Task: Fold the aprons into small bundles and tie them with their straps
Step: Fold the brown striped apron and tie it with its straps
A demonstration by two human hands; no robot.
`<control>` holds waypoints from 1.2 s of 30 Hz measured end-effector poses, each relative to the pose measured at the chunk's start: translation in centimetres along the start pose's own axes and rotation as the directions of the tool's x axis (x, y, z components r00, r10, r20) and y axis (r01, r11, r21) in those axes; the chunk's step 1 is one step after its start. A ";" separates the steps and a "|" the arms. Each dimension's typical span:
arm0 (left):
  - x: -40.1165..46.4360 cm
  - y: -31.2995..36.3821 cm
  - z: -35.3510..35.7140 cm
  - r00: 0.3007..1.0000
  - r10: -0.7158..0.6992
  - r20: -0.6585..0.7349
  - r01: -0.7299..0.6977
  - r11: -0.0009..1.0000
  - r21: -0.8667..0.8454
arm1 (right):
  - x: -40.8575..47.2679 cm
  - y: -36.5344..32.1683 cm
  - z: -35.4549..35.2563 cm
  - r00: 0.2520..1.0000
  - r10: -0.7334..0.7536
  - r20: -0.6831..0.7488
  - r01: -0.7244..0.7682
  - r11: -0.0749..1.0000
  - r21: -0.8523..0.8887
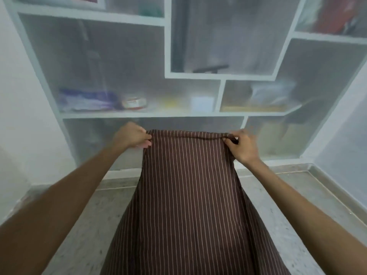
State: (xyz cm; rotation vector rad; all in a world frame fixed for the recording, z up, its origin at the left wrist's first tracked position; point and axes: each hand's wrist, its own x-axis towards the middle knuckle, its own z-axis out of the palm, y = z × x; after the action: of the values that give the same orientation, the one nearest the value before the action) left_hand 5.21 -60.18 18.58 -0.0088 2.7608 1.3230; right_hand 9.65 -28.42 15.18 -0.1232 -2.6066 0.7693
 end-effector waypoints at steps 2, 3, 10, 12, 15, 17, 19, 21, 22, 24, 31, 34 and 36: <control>3.0 -2.3 2.9 0.998 -0.054 0.020 0.055 0.997 -0.052 | 1.2 1.6 3.9 0.995 0.041 -0.092 -0.053 0.989 -0.135; 3.9 -3.5 4.3 0.998 -0.059 0.017 0.060 0.994 -0.087 | 1.4 2.2 5.3 0.993 0.055 -0.108 -0.073 0.983 -0.171; 6.2 -12.4 13.3 0.993 0.024 0.112 -0.027 0.999 0.026 | -0.8 7.4 13.6 0.933 0.297 0.203 -0.290 0.955 -0.064; 3.6 -14.9 15.6 0.993 0.103 0.051 -0.105 0.994 0.034 | -4.6 8.9 14.5 0.926 0.291 0.240 -0.280 0.957 -0.076; -0.7 -19.0 18.9 0.912 0.320 0.258 -0.382 0.890 0.247 | -13.5 11.6 16.4 0.898 0.185 0.399 -0.129 0.978 -0.162; -2.4 -21.6 20.7 0.793 0.224 0.567 -0.496 0.779 0.384 | -18.4 13.3 17.5 0.807 0.169 0.566 -0.010 0.962 -0.274; -2.9 -24.0 22.1 0.725 0.097 0.682 -0.552 0.674 0.491 | -21.0 15.2 18.7 0.757 0.206 0.620 0.063 0.922 -0.383; -2.6 -25.3 22.6 0.727 0.063 0.684 -0.556 0.638 0.532 | -21.2 16.0 19.5 0.781 0.184 0.597 0.104 0.904 -0.414; -2.1 -25.4 22.4 0.733 0.062 0.677 -0.545 0.650 0.530 | -20.7 16.2 19.9 0.796 0.175 0.579 0.100 0.906 -0.411; -0.2 -25.1 22.8 0.731 0.020 0.682 -0.507 0.685 0.523 | -19.3 16.8 20.6 0.791 0.191 0.581 0.084 0.907 -0.413; -0.3 -17.2 26.6 0.829 -0.033 0.558 -0.404 0.654 0.639 | -15.0 19.1 15.2 0.981 0.094 0.168 -0.063 0.982 -0.178; -2.1 -14.7 30.7 0.814 -0.053 0.578 -0.385 0.696 0.607 | -13.2 24.6 11.4 0.878 0.471 0.080 -0.426 0.847 -0.317; -2.0 -14.3 32.6 0.809 -0.139 0.571 -0.329 0.697 0.637 | -12.4 26.6 11.2 0.784 0.561 0.267 -0.405 0.787 -0.466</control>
State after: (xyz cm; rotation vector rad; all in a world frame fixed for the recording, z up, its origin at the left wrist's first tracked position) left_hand 10.02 -43.81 -12.76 0.5172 2.5065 0.0843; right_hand 15.36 -13.99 -12.14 -0.8961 -3.1358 0.4477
